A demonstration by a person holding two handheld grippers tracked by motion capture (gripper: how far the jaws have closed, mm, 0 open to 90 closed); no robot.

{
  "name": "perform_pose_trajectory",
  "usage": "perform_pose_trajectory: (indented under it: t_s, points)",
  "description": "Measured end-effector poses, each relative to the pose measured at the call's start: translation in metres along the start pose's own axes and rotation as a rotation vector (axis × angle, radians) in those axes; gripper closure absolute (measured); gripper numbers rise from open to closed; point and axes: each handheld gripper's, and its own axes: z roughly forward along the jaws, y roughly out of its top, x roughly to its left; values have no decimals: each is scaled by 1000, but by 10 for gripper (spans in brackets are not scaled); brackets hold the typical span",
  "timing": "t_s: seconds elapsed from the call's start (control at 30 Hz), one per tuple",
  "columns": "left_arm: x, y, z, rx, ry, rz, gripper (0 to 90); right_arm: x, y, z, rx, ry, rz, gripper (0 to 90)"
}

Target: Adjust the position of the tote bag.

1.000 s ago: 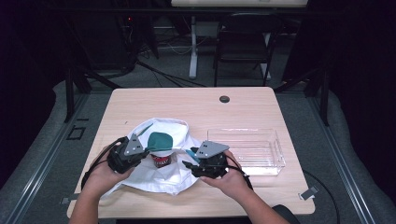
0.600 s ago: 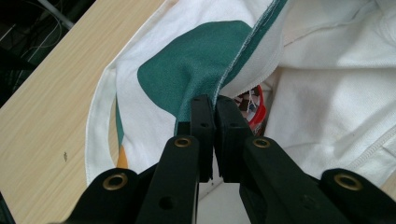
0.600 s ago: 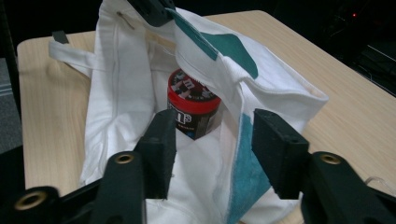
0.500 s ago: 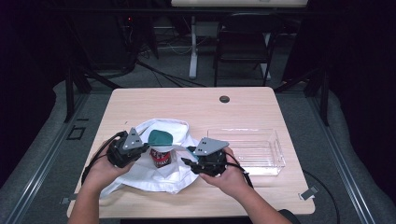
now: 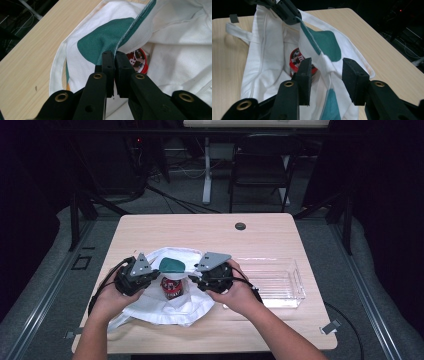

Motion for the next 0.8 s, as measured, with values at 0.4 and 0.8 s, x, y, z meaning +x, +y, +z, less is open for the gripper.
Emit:
perform_pose_trajectory:
  t_s: [0.4, 0.8]
  points:
    - [4, 1, 1, -12, 12, -2, 871, -2, 17, 27, 36, 18, -28, 570]
    - [6, 3, 3, -21, 11, -18, 872, -4, 20, 45, 81, 45, -19, 570]
